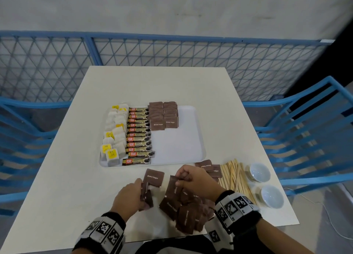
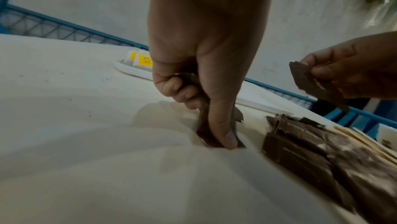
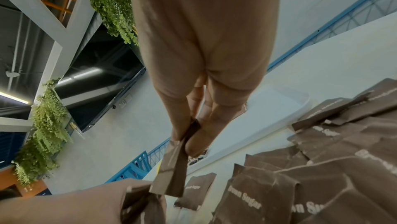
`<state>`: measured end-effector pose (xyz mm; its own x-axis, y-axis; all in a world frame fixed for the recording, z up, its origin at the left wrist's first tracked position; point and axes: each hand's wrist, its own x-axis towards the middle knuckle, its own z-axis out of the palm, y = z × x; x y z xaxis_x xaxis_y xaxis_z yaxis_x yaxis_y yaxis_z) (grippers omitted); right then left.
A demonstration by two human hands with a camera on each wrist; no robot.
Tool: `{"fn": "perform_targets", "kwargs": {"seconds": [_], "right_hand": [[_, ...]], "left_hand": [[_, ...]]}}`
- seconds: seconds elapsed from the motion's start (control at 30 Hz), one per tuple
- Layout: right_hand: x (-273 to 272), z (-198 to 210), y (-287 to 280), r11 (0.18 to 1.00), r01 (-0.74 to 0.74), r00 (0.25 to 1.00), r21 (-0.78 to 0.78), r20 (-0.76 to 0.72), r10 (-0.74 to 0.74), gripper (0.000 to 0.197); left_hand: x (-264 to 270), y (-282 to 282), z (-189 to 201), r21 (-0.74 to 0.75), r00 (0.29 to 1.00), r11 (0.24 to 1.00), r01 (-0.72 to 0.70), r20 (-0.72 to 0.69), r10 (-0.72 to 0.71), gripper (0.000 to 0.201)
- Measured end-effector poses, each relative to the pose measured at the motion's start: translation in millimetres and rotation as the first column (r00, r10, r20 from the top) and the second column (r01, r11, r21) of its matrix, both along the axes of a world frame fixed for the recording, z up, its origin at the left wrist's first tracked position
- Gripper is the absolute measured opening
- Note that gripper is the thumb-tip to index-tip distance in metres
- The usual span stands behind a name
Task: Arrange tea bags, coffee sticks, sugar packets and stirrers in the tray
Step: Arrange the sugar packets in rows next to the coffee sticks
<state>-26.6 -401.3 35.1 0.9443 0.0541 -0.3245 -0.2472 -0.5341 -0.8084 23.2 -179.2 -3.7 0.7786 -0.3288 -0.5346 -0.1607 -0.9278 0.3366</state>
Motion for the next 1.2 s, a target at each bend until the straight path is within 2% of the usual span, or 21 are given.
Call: {"fn": "perform_targets", "kwargs": {"seconds": [0.1, 0.17, 0.2, 0.3, 0.37, 0.4, 0.43, 0.53, 0.63, 0.7, 0.77, 0.8, 0.87, 0.97, 1.07, 1.2], "right_hand": [[5.2, 1.6, 2.0, 0.999, 0.001, 1.000, 0.044, -0.010, -0.001, 0.017], [9.4, 4.9, 4.3, 0.995, 0.007, 1.000, 0.101, -0.018, -0.005, 0.023], [11.4, 7.2, 5.6, 0.988, 0.013, 1.000, 0.151, -0.024, -0.009, 0.024], [17.9, 12.0, 10.8, 0.961, 0.041, 0.999, 0.273, -0.022, -0.036, 0.020], [22.4, 10.1, 13.4, 0.972, 0.056, 0.998, 0.226, 0.011, -0.060, 0.022], [23.9, 8.2, 13.6, 0.983, 0.054, 0.998, 0.174, 0.030, -0.060, 0.022], [24.4, 7.6, 13.6, 0.991, 0.043, 0.998, 0.129, 0.049, -0.050, 0.019], [22.9, 9.6, 8.6, 0.999, -0.051, 0.992, 0.009, 0.120, 0.049, 0.016], [19.7, 6.5, -13.9, 0.982, -0.087, 0.986, -0.169, 0.123, 0.109, 0.018], [15.1, -2.1, -40.3, 0.922, -0.081, 0.991, -0.379, 0.071, 0.116, 0.014], [8.9, -10.8, -67.4, 0.812, -0.171, 0.984, -0.558, -0.051, 0.172, 0.026], [5.9, -14.2, -78.4, 0.775, -0.236, 0.971, -0.587, -0.121, 0.204, 0.039], [2.1, -17.9, -93.2, 0.749, -0.342, 0.940, -0.568, -0.203, 0.276, 0.064], [2.5, -22.1, -97.0, 0.696, -0.437, 0.898, -0.569, -0.242, 0.367, 0.084], [5.2, -25.2, -94.7, 0.647, -0.466, 0.881, -0.603, -0.254, 0.399, 0.086], [10.1, -27.3, -92.4, 0.608, -0.449, 0.876, -0.654, -0.191, 0.442, 0.067]], "left_hand": [[3.6, 4.7, 5.0, -0.249, 0.986, 0.954, -0.164, -0.075, 0.150, 0.017], [6.9, 1.6, 14.7, -0.433, 0.925, 0.827, -0.359, -0.283, 0.253, 0.012], [8.2, -2.3, 20.7, -0.485, 0.866, 0.738, -0.469, -0.417, 0.276, 0.016], [9.4, -16.6, 41.2, -0.515, 0.679, 0.508, -0.690, -0.703, 0.211, 0.021], [8.9, -24.7, 52.0, -0.482, 0.577, 0.408, -0.775, -0.803, 0.146, 0.023], [8.4, -27.9, 55.2, -0.474, 0.553, 0.391, -0.789, -0.825, 0.115, 0.024], [7.4, -30.6, 57.3, -0.486, 0.563, 0.401, -0.776, -0.821, 0.095, 0.023], [6.3, -36.6, 55.8, -0.540, 0.664, 0.497, -0.679, -0.740, 0.103, 0.021], [7.4, -37.8, 49.1, -0.512, 0.671, 0.508, -0.693, -0.716, 0.193, 0.025], [9.2, -34.9, 44.4, -0.492, 0.649, 0.480, -0.727, -0.720, 0.246, 0.028], [10.7, -30.7, 39.7, -0.490, 0.648, 0.470, -0.734, -0.713, 0.268, 0.031], [11.2, -28.9, 37.2, -0.486, 0.647, 0.472, -0.735, -0.710, 0.277, 0.031], [11.7, -26.9, 33.8, -0.479, 0.645, 0.474, -0.739, -0.706, 0.293, 0.032], [12.6, -26.2, 29.6, -0.476, 0.645, 0.475, -0.740, -0.701, 0.303, 0.031], [12.5, -26.7, 26.4, -0.469, 0.639, 0.470, -0.747, -0.702, 0.314, 0.030], [9.7, -27.7, 25.6, -0.484, 0.657, 0.486, -0.728, -0.694, 0.293, 0.029]]}}
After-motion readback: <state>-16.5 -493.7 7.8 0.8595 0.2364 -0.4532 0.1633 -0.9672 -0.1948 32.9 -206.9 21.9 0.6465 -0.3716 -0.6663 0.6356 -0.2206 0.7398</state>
